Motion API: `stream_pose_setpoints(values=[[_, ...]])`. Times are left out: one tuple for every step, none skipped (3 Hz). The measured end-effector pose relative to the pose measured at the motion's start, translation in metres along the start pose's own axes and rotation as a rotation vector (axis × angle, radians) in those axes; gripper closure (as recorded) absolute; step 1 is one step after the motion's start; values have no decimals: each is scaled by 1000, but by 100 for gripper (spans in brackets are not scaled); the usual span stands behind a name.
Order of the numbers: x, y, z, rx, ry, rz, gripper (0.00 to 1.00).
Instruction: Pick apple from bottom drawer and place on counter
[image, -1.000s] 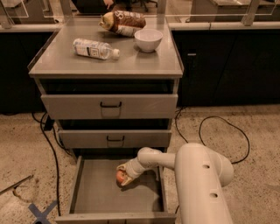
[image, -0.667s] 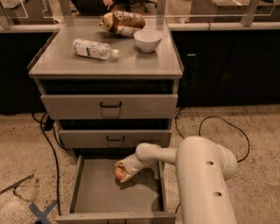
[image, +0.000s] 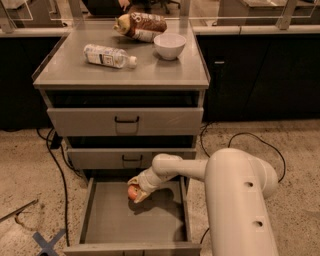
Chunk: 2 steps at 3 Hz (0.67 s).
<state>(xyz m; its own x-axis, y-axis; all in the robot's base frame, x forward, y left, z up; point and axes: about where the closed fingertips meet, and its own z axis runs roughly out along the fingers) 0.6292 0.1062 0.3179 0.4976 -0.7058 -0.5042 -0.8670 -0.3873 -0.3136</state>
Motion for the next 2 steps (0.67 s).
stream_pose_setpoints(values=[[-24, -5, -18, -6, -27, -7, 100], [-81, 8, -48, -12, -80, -6, 100]])
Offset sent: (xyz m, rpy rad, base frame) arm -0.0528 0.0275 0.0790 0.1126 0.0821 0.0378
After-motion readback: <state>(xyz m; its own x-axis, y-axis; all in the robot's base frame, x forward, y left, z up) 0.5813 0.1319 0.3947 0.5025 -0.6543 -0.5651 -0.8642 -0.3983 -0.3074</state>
